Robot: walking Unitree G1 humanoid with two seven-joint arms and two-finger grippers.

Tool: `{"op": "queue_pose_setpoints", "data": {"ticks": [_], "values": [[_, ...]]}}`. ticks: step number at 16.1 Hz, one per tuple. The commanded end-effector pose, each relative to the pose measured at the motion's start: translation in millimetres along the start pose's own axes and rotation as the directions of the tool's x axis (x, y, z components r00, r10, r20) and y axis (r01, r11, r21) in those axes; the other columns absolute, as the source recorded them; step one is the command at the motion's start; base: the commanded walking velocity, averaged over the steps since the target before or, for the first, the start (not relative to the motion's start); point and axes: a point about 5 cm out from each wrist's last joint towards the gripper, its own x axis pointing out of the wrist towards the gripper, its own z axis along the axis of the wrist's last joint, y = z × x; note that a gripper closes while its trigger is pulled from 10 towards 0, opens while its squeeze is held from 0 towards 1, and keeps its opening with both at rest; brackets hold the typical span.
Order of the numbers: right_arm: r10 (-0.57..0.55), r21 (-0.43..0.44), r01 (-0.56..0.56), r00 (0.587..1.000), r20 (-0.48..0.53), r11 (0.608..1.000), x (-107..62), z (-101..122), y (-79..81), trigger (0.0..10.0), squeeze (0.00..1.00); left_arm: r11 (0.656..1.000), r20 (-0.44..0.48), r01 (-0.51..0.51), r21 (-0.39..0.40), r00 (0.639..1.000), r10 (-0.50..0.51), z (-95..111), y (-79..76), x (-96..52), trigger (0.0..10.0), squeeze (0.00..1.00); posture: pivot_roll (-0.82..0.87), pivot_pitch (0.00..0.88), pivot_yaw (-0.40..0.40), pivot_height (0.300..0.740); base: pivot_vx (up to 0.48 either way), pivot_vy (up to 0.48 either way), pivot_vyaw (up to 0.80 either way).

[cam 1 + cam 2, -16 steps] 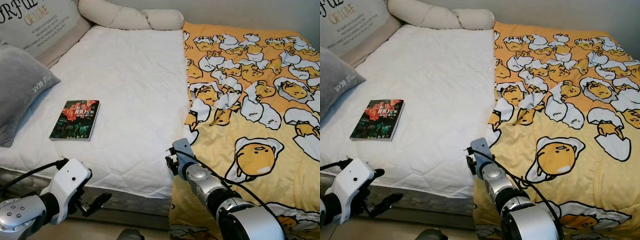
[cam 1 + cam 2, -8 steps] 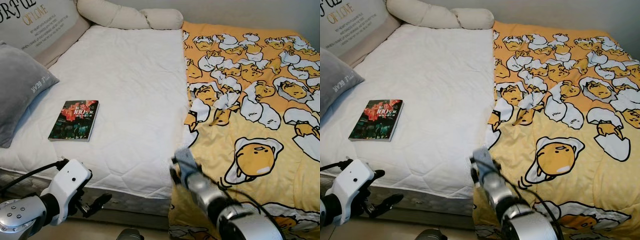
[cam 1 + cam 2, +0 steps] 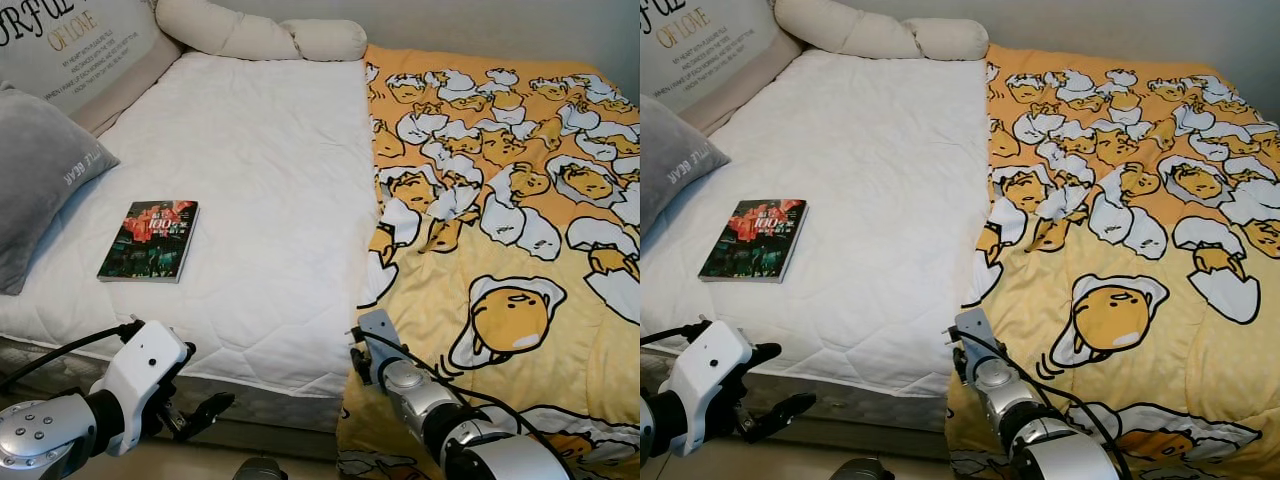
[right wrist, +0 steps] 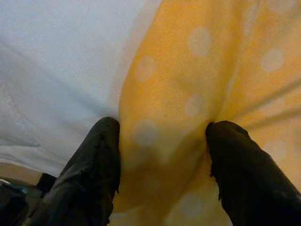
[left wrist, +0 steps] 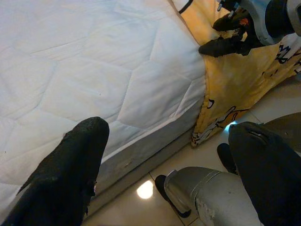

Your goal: Clean up the room

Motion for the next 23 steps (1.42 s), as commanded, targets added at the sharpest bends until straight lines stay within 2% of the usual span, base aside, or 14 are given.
{"op": "queue_pose_setpoints", "data": {"ticks": [1, 11, 17, 19, 20, 23], "values": [[0.007, 0.026, -0.006, 1.000, -0.004, 1.000, -0.3, -2.7, -1.5, 0.0, 0.00, 1.000, -0.004, 0.003, 0.003, 1.000, -0.003, 0.6, -0.1, 0.8, 10.0, 0.08, 0.44, 0.014, -0.024, 0.740, 0.000, 0.000, 0.00], [0.052, 0.096, -0.053, 0.999, 0.014, 0.994, -0.4, -1.5, -1.2, 0.0, 0.00, 1.000, -0.008, 0.003, 0.007, 1.000, -0.003, 0.2, 0.9, 3.8, 10.0, 0.07, 0.43, 0.019, -0.017, 0.740, 0.000, 0.000, 0.00], [0.093, 0.140, -0.094, 0.996, 0.015, 0.986, -1.6, -9.4, -1.5, 0.0, 0.00, 1.000, -0.014, 0.009, 0.011, 1.000, -0.009, -0.3, 0.3, 4.5, 10.0, 0.07, 0.44, 0.020, -0.010, 0.740, 0.000, 0.000, 0.00], [0.153, 0.124, -0.155, 0.988, 0.027, 0.980, -2.1, -8.8, 1.4, 0.0, 0.00, 1.000, -0.017, 0.011, 0.014, 1.000, -0.011, -0.7, 0.5, 4.2, 10.0, 0.08, 0.44, 0.021, -0.007, 0.740, 0.000, 0.000, 0.00], [0.250, 0.083, -0.252, 0.968, 0.029, 0.964, -3.1, -8.7, 6.6, 0.0, 0.00, 1.000, -0.019, 0.011, 0.015, 1.000, -0.011, -1.0, 0.7, 3.8, 10.0, 0.08, 0.44, 0.022, -0.007, 0.740, 0.000, 0.000, 0.00], [0.463, 0.001, -0.464, 0.884, -0.063, 0.886, -8.9, -24.5, 19.9, 0.0, 0.00, 1.000, -0.023, 0.016, 0.015, 1.000, -0.015, -1.5, 0.2, 3.1, 10.0, 0.08, 0.43, 0.020, -0.004, 0.740, 0.000, 0.000, 0.00]]}}
